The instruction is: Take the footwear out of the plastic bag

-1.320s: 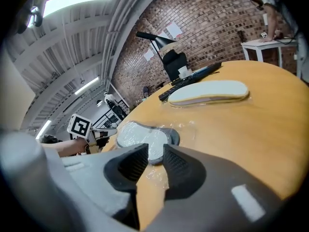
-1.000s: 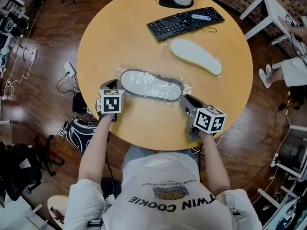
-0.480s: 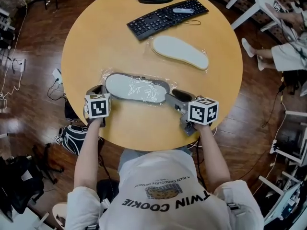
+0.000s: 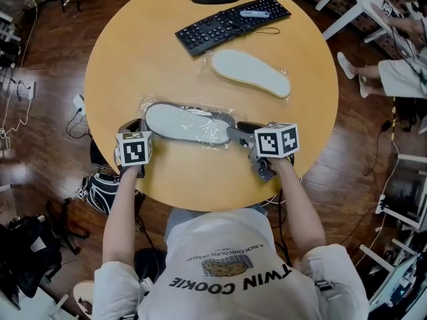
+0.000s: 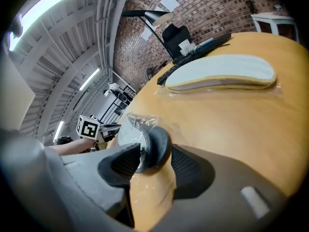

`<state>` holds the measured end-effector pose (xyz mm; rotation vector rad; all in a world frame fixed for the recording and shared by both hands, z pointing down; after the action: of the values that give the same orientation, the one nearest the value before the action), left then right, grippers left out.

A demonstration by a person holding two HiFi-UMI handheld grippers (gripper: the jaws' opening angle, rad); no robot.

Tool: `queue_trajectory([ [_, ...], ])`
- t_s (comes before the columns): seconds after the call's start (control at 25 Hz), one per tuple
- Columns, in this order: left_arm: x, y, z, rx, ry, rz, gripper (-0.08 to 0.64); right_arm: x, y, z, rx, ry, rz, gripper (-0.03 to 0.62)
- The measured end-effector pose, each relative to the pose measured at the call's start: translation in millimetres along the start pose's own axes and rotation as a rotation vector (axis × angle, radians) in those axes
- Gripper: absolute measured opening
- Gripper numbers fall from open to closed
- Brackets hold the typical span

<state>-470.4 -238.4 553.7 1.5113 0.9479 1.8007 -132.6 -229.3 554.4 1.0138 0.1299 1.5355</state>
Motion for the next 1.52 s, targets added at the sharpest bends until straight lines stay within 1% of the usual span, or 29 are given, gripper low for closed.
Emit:
queue_trajectory([
  [0.08, 0, 1, 0, 0.004, 0.001, -0.003, 0.002, 0, 3, 1, -0.003, 0.009, -0.029, 0.19],
  [0.28, 0, 0, -1, 0.009, -0.004, 0.0, 0.0, -4, 6, 0, -0.038, 0.039, -0.054, 0.19],
  [0.4, 1, 1, -1, 0.005, -0.013, 0.003, 0.0, -4, 7, 1, -0.078, 0.056, -0.075, 0.19],
  [0.56, 0, 1, -2, -0.002, -0.021, 0.009, 0.0, -5, 5, 0, -0.115, 0.034, -0.085, 0.186],
  [0.64, -1, 1, -2, -0.007, -0.021, 0.012, 0.0, -6, 3, 0, -0.13, 0.025, -0.069, 0.176],
  [0.72, -1, 1, -2, -0.011, -0.013, 0.012, 0.0, -6, 3, 1, -0.156, 0.042, -0.041, 0.156],
  [0.84, -1, 3, -2, -0.011, 0.004, 0.01, 0.0, -6, 4, -2, -0.227, 0.097, 0.004, 0.133],
  [0.96, -2, 4, -3, -0.015, 0.01, 0.004, -0.002, -5, 9, -10, -0.305, 0.133, 0.018, 0.132],
  [1.0, -2, 4, -3, -0.017, 0.01, 0.003, -0.002, -5, 11, -11, -0.31, 0.141, 0.02, 0.132],
  [1.2, -3, 4, -2, -0.018, 0.013, 0.012, -0.002, -4, 9, -7, -0.326, 0.187, 0.051, 0.085],
  [1.36, -3, 4, -2, -0.022, -0.001, 0.009, -0.002, -2, -5, -1, -0.352, 0.232, 0.105, 0.078],
  [1.44, -4, 3, -2, -0.028, 0.002, -0.002, 0.0, -1, -14, 1, -0.368, 0.232, 0.127, 0.077],
  [1.52, -4, 3, -2, -0.04, 0.004, -0.005, -0.002, 2, -21, 4, -0.365, 0.226, 0.134, 0.077],
])
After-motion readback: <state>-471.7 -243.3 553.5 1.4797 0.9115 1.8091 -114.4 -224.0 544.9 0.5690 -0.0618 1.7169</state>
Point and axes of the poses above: the fingertips, and each gripper's own axes: y forward along the fingers, z to its right, x out of its underside, the point moved 6 cm from there along -y, backward along the fingers, and after that the axes turned 6 degrees about -y, right-handed, at the moved point
